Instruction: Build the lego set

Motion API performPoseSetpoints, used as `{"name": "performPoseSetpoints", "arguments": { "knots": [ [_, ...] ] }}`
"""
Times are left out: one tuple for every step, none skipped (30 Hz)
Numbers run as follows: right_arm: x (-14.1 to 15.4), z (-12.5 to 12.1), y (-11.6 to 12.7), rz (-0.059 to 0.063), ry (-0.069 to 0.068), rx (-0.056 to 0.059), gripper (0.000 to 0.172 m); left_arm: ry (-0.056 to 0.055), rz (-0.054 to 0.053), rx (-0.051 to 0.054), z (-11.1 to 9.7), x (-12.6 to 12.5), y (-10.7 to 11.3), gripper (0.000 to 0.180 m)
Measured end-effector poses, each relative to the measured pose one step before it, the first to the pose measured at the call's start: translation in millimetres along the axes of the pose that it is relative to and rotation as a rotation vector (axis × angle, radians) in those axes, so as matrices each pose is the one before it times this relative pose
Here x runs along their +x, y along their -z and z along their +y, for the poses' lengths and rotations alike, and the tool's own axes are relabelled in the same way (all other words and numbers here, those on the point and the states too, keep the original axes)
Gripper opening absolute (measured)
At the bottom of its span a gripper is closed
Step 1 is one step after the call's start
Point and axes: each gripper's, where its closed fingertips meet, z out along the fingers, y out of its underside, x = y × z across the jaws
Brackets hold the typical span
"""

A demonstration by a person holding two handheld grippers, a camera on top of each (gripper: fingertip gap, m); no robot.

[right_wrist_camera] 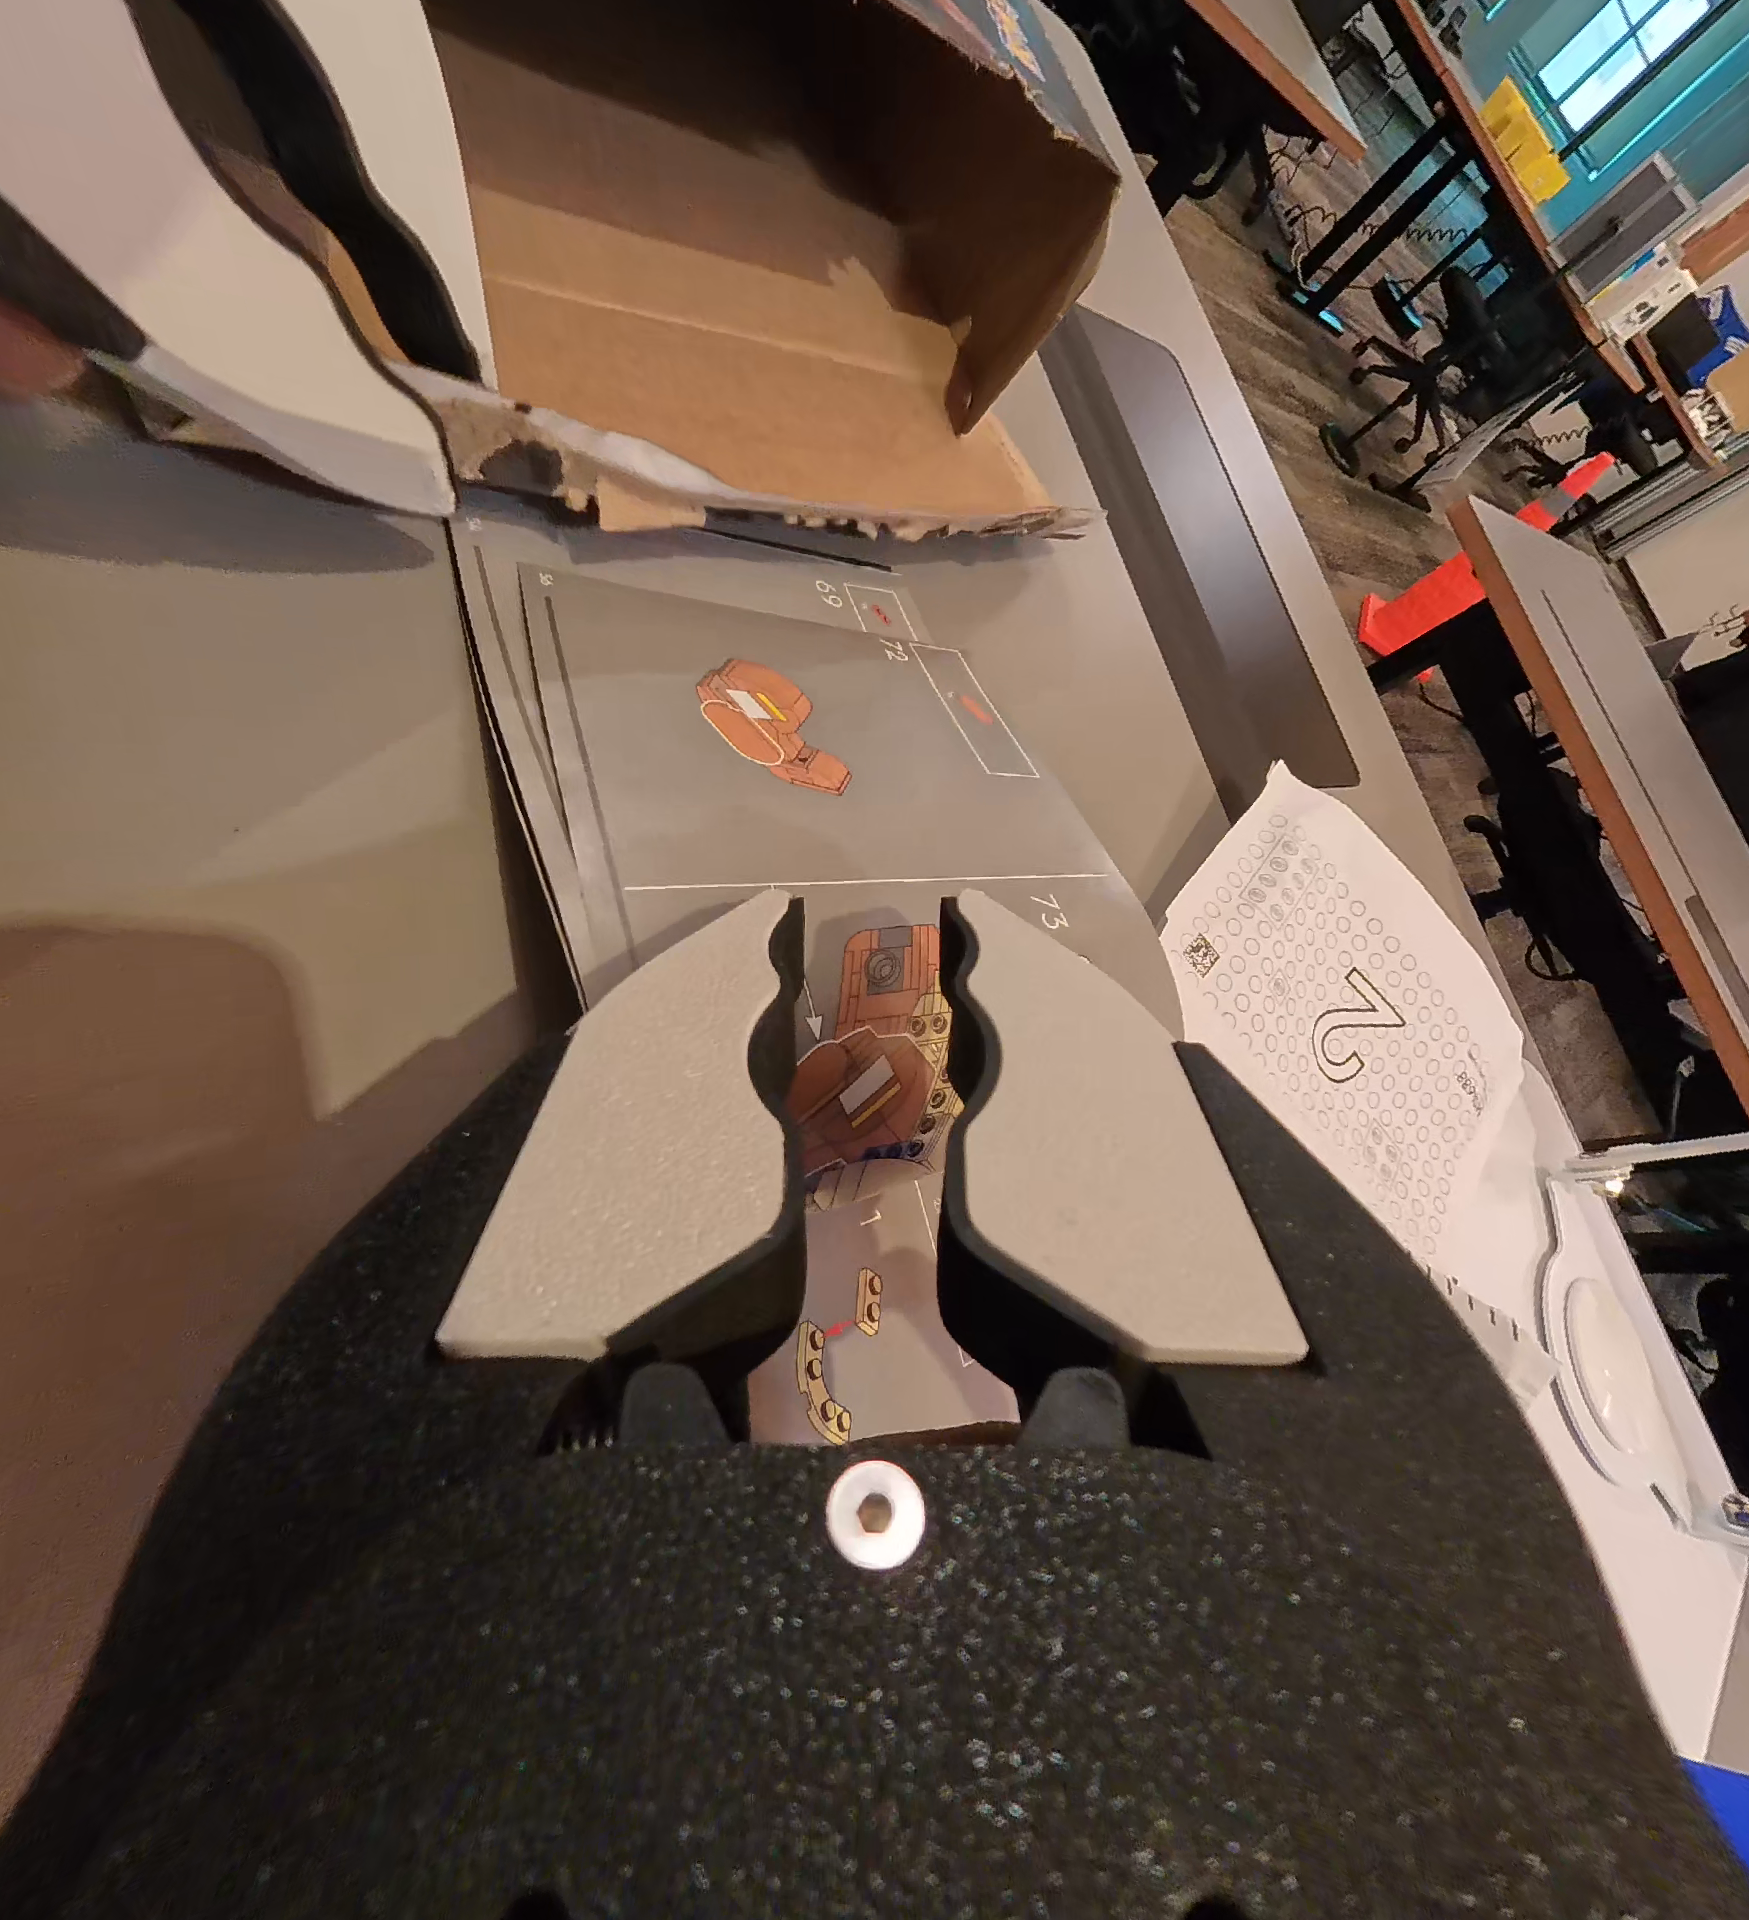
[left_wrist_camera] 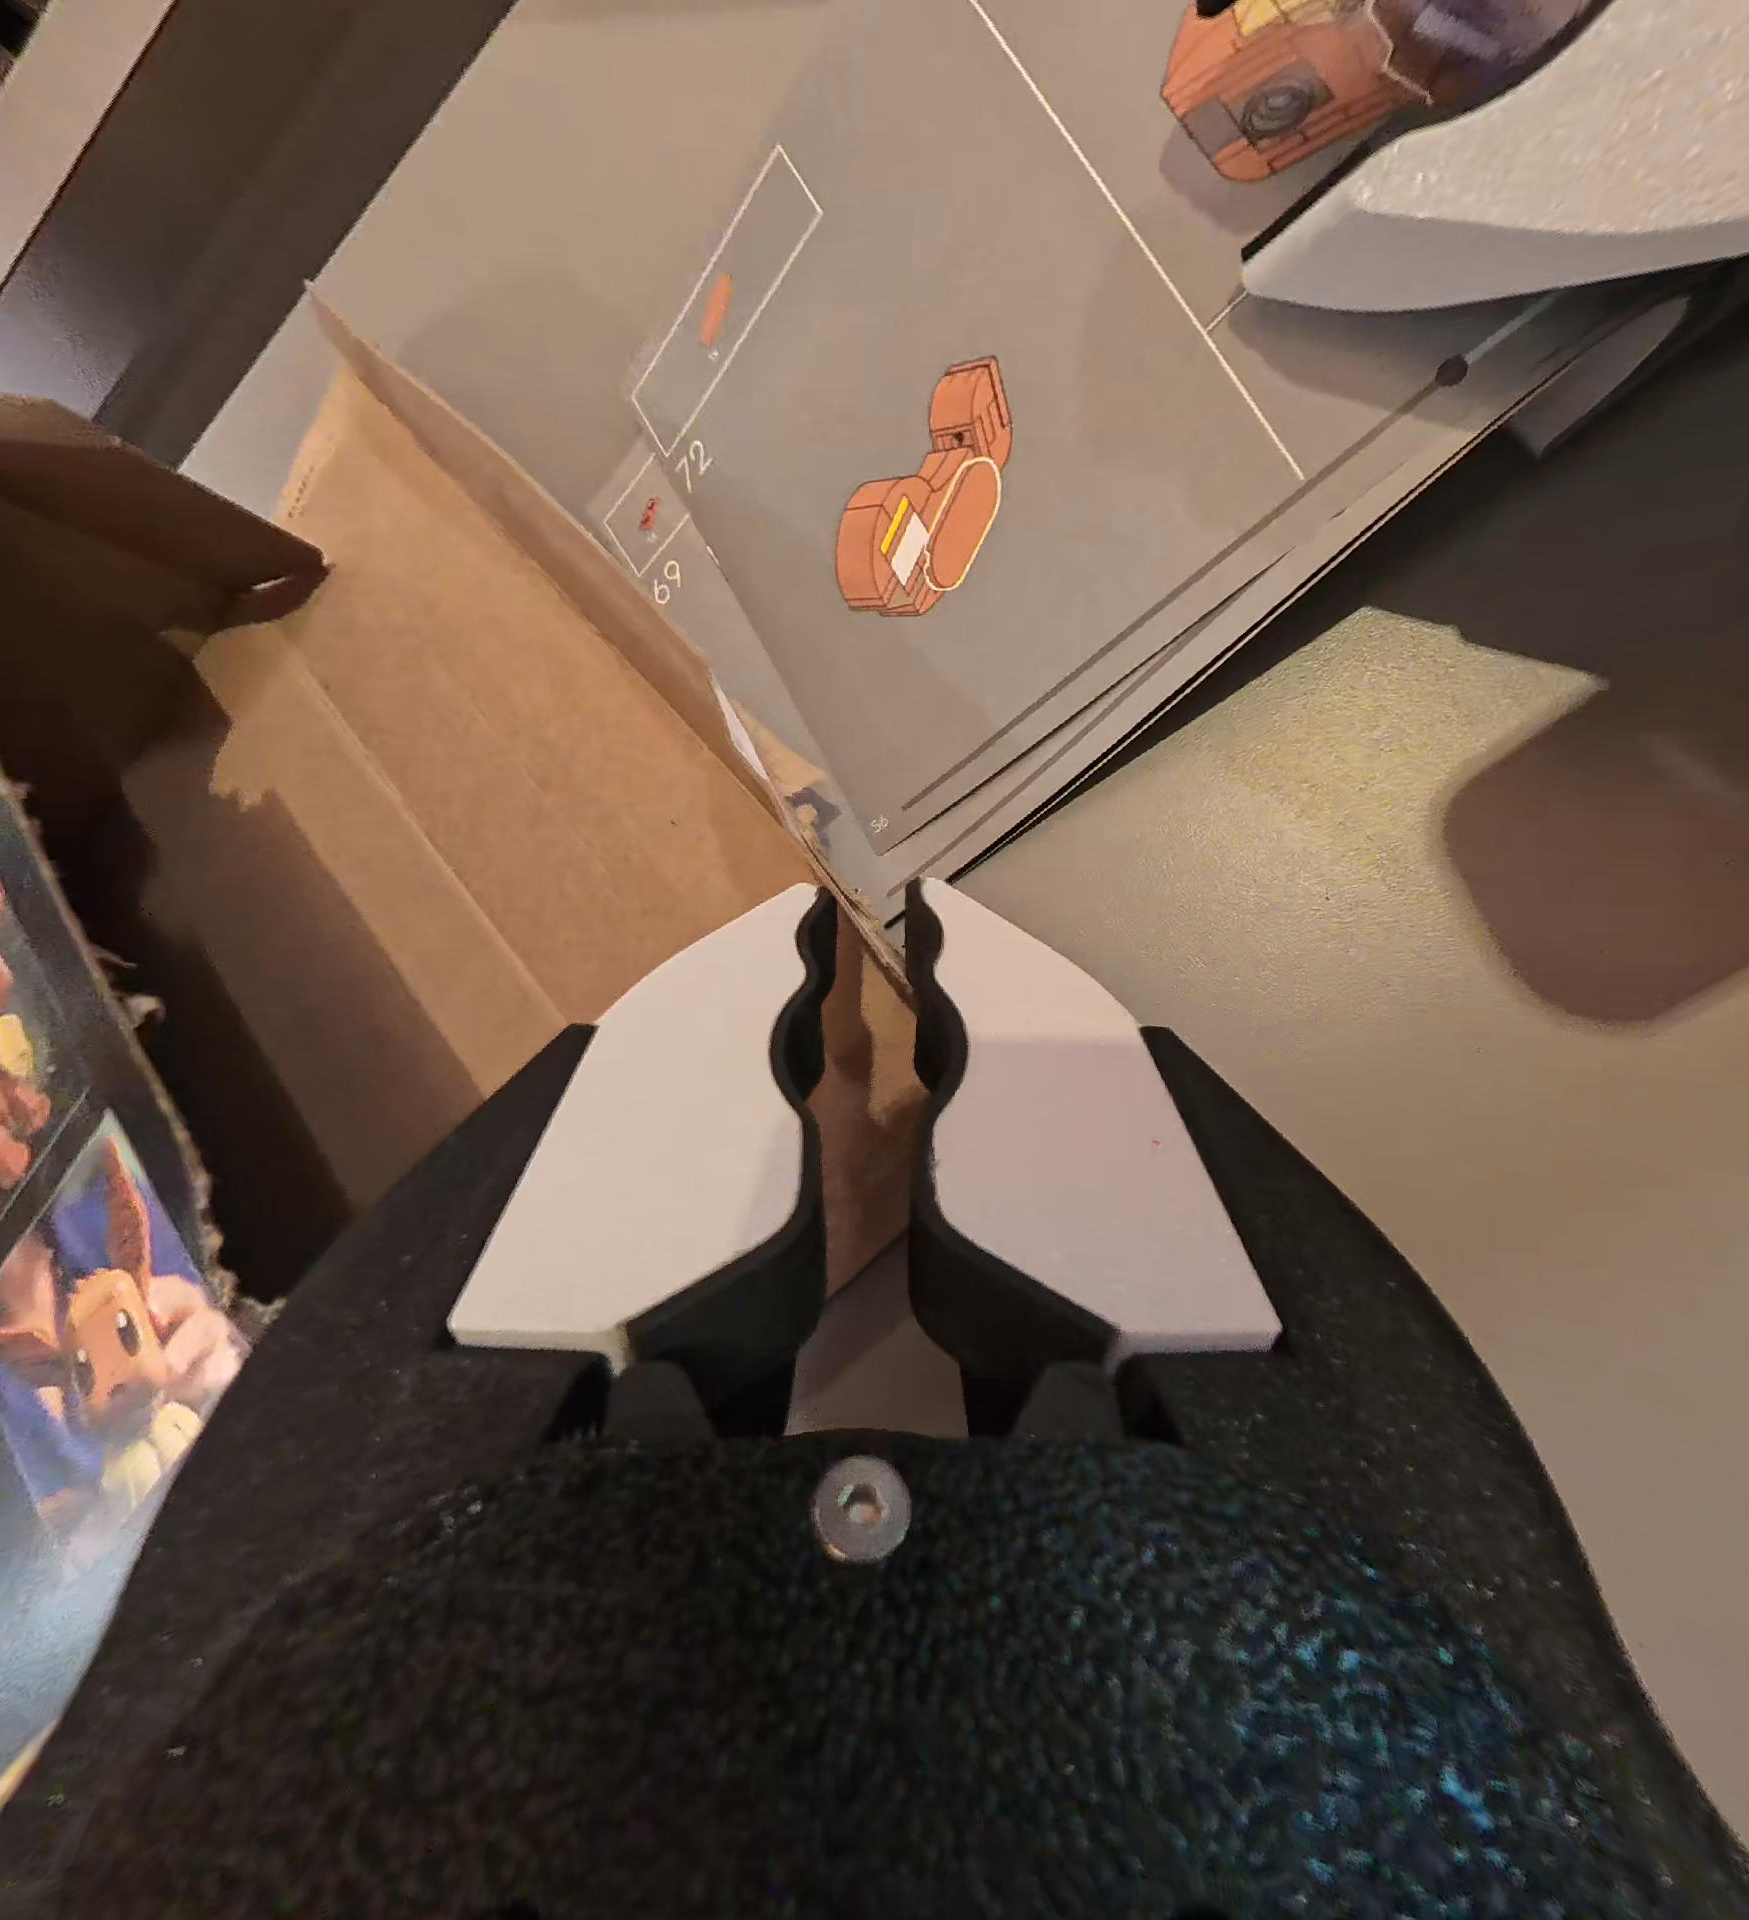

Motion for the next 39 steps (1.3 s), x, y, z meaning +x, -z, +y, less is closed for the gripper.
{"name": "performPoseSetpoints", "arguments": {
  "knots": [
    [-0.23, -0.05, -0.27, -0.0013, -0.0001, -0.0005, 0.024, 0.0146, 0.0073, 0.0114, -0.1, -1.17, 1.56, 0.012],
    [-0.29, -0.15, -0.39, -0.0017, -0.0005, -0.0001, 0.024, 0.013, 0.0047, 0.0127, -0.5, -1.4, 1.74, 0.011],
    [-0.3, -0.16, -0.39, -0.002, 0.0, 0.0, 0.024, 0.0134, 0.0088, 0.014, -0.8, -0.62, 1.6, 0.011],
    [-0.25, -0.25, -0.35, -0.0016, -0.0008, 0.0002, 0.024, 0.0155, 0.0097, 0.0156, -1.21, -0.53, 1.36, 0.011],
    [-0.31, -0.3, -0.41, -0.0017, -0.0007, -0.0002, 0.024, 0.0137, 0.0107, 0.015, -1.24, -0.09, 1.04, 0.011],
    [-0.19, -0.34, -0.43, -0.0012, 0.0, 0.0001, 0.024, 0.0092, 0.0092, 0.0133, -1.41, 0.14, 1.04, 0.01],
    [-0.28, -0.3, -0.31, -0.0018, 0.0014, -0.0003, 0.024, 0.0007, 0.0048, 0.013, -1.75, 0.42, 1.0, 0.01],
    [-0.31, -0.22, -0.48, -0.0022, 0.0016, -0.0011, 0.024, -0.0063, 0.0015, 0.0112, -1.9, 0.99, 0.76, 0.01],
    [-0.24, -0.4, -0.41, -0.0021, 0.0008, -0.0007, 0.024, -0.0076, 0.0019, 0.0084, -2.05, 1.8, 0.53, 0.01],
    [-0.21, -0.53, -0.39, -0.0019, 0.0003, -0.0003, 0.024, -0.0089, 0.0056, 0.0054, -1.67, 2.87, 0.01, 0.01],
    [-0.34, -0.51, -0.49, -0.0025, 0.001, -0.0007, 0.024, -0.0105, 0.0094, 0.0003, -1.14, 3.71, -0.85, 0.01],
    [-0.35, -0.39, -0.48, -0.0023, 0.0023, -0.0015, 0.024, -0.0118, 0.0096, -0.0047, -0.25, 3.98, -1.55, 0.01],
    [-0.23, -0.4, -0.35, -0.0015, 0.0032, -0.0009, 0.024, -0.0131, 0.0088, -0.0083, 0.52, 3.96, -2.03, 0.01],
    [-0.25, -0.37, 0.0, -0.0013, 0.0033, -0.0003, 0.024, -0.012, 0.008, -0.0096, 1.02, 3.56, -2.42, 0.01],
    [-0.24, -0.13, 0.21, -0.0017, 0.002, 0.0003, 0.024, -0.0088, 0.0065, -0.0096, 1.24, 2.62, -2.13, 0.01],
    [-0.24, -0.03, 0.59, -0.0029, 0.001, 0.0011, 0.024, -0.0068, -0.0004, -0.0056, 0.87, 1.21, -1.56, 0.01],
    [0.25, 0.05, 0.72, -0.0025, -0.0007, 0.0011, 0.024, -0.0017, 0.0003, -0.0059, 1.02, 0.56, -1.01, 0.01],
    [0.39, -0.15, 1.07, -0.0045, -0.0035, 0.0016, 0.025, 0.0031, 0.0028, -0.0042, 1.0, 0.14, -0.69, 0.01],
    [0.25, -0.74, 1.44, -0.0074, -0.0068, 0.004, 0.026, 0.0041, 0.0024, -0.0009, 0.7, -0.24, -0.3, 0.01],
    [0.17, -1.23, 2.11, -0.0095, -0.0075, 0.0076, 0.026, 0.003, 0.0009, 0.0005, 0.69, -0.54, -0.13, 0.009],
    [0.87, -1.42, 2.86, -0.0064, -0.0063, 0.0076, 0.027, 0.0031, -0.001, 0.0002, 0.6, -0.74, 0.07, 0.009],
    [1.37, -1.61, 3.71, -0.0048, -0.0053, 0.0086, 0.027, 0.0036, -0.0016, 0.0002, 0.65, -0.75, -0.01, 0.009],
    [2.07, -1.73, 4.51, -0.0021, -0.007, 0.0102, 0.027, 0.0041, -0.0001, 0.001, 0.59, -0.67, 0.19, 0.009],
    [3.25, -0.94, 4.88, 0.0044, -0.0105, 0.0077, 0.027, 0.0026, 0.0, 0.0017, 0.56, -0.67, 0.22, 0.009],
    [4.19, 0.39, 4.8, 0.009, -0.0121, 0.0018, 0.027, 0.0045, 0.0001, 0.0028, 0.38, -0.67, 0.34, 0.009],
    [4.59, 2.07, 4.12, 0.01, -0.0115, -0.005, 0.027, 0.0062, 0.0014, 0.0031, 0.35, -0.47, 0.3, 0.009],
    [4.67, 4.03, 3.43, 0.0119, -0.0122, -0.0109, 0.027, 0.0049, 0.0016, 0.0032, 0.33, -0.55, 0.3, 0.009],
    [4.68, 5.66, 2.33, 0.0134, -0.0163, -0.0158, 0.027, 0.0047, 0.0006, 0.003, 0.32, -0.42, 0.51, 0.008],
    [3.41, 6.42, 0.77, 0.0063, -0.0187, -0.0164, 0.027, 0.0039, 0.0004, 0.0025, 0.28, -0.31, 0.52, 0.008],
    [1.72, 6.27, -0.91, -0.0024, -0.0214, -0.014, 0.027, 0.0029, 0.0001, 0.0026, 0.07, -0.16, 0.58, 0.008],
    [0.25, 5.83, -2.37, -0.0088, -0.024, -0.0143, 0.027, 0.0031, -0.0001, 0.0021, -0.05, 0.01, 0.52, 0.008],
    [-1.71, 4.22, -3.33, -0.0162, -0.0208, -0.01, 0.027, 0.0023, -0.0012, 0.0018, -0.04, -0.06, 0.42, 0.008],
    [-2.75, 2.17, -3.43, -0.0177, -0.0133, -0.0039, 0.027, 0.0031, -0.001, 0.0004, 0.23, 0.2, 0.11, 0.008],
    [-2.19, 0.85, -3.29, -0.0092, -0.0043, -0.0018, 0.027, 0.0029, -0.0013, 0.0002, 0.21, 0.37, 0.02, 0.008],
    [-1.53, -0.18, -2.77, -0.0019, 0.005, -0.0013, 0.027, 0.0042, -0.0014, 0.0009, 0.12, 0.52, 0.13, 0.007],
    [-1.24, -1.72, -1.9, 0.0019, 0.0092, 0.0045, 0.026, 0.0046, -0.0008, 0.0025, -0.14, 0.59, 0.23, 0.007],
    [-1.39, -2.3, -1.26, 0.0002, 0.0105, 0.0041, 0.026, 0.0053, -0.0024, 0.0053, -0.49, 0.55, 0.49, 0.007],
    [-1.54, -2.28, -0.94, -0.001, 0.01, 0.0034, 0.026, 0.004, -0.005, 0.0046, -0.55, 0.24, 0.86, 0.007],
    [-1.61, -2.21, -0.79, -0.0011, 0.0095, 0.0035, 0.026, 0.0023, -0.0085, 0.0055, -0.9, -0.11, 1.07, 0.006]
  ]
}}
